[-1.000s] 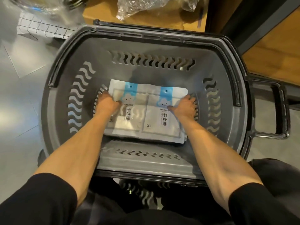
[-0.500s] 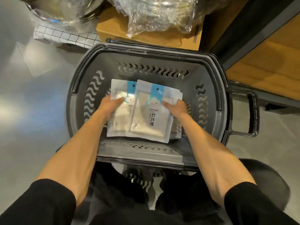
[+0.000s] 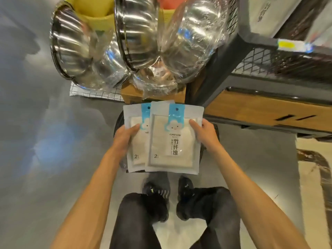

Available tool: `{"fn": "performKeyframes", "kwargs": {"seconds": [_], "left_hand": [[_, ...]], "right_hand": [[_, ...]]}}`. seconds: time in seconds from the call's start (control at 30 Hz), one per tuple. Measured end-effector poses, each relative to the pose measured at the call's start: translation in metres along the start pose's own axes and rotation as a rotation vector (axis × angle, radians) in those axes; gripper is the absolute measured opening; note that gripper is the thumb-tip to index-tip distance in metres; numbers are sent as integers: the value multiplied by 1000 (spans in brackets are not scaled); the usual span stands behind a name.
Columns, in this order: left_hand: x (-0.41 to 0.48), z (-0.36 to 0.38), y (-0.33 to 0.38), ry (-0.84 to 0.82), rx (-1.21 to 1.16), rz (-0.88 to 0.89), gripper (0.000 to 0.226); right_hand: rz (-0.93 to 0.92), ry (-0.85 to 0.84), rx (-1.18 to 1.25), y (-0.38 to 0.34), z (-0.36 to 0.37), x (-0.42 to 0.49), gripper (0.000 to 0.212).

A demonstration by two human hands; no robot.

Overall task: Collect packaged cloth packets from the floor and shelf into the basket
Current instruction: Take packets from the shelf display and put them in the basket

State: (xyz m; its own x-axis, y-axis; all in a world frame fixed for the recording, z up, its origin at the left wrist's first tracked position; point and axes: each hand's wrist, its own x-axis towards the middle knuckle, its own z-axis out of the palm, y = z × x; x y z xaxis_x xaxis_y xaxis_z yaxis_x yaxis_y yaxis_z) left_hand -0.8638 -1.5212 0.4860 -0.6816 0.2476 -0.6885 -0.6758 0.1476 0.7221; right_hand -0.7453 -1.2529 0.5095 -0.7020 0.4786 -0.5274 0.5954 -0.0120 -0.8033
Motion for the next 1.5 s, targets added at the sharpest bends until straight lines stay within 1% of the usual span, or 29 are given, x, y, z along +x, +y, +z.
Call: {"fn": "performKeyframes", "kwargs": {"seconds": [0.1,0.23,0.3,0.43,0.57,0.7,0.8,0.9,1.07,1.2,1.33,1.43,1.5], "left_hand": [[-54,25,47,-3,-44,17,30],[-120,69,95,-39,-64,64,20],[-146,89,109,-49,-86,93,19],[-192,136,115,-39,-75,177,16],[-224,179,114,-83,-68,220,33],[-247,213,123,-80,-68,259,20],[-257,227,129,-98,-60,287,18],[-265,236,134,-124,-80,295,15],[-268,243,145,-148,-81,304,24],[-257,247,153,-105,-90,311,29],[-238,255,170,-47,-162,305,25],[-222,264,190,-39,-184,311,20],[-210,269,207,-33,-193,320,21]], "right_hand": [[-18,13,-52,-48,-42,-52,19],[-48,12,-46,-93,-104,-101,20],[-63,7,-42,-109,-134,-119,19],[-97,11,7,-121,-190,-149,16],[-129,5,45,-124,-236,-169,17],[-164,22,79,-129,-272,-182,21],[-182,1,105,-130,-294,-187,25],[-208,-22,140,-134,-313,-190,24],[-229,-51,162,-144,-335,-187,21],[-254,-16,171,-154,-349,-175,22],[-297,42,169,-170,-366,-155,23],[-313,73,180,-183,-378,-136,26],[-320,92,176,-196,-388,-121,26]]}}
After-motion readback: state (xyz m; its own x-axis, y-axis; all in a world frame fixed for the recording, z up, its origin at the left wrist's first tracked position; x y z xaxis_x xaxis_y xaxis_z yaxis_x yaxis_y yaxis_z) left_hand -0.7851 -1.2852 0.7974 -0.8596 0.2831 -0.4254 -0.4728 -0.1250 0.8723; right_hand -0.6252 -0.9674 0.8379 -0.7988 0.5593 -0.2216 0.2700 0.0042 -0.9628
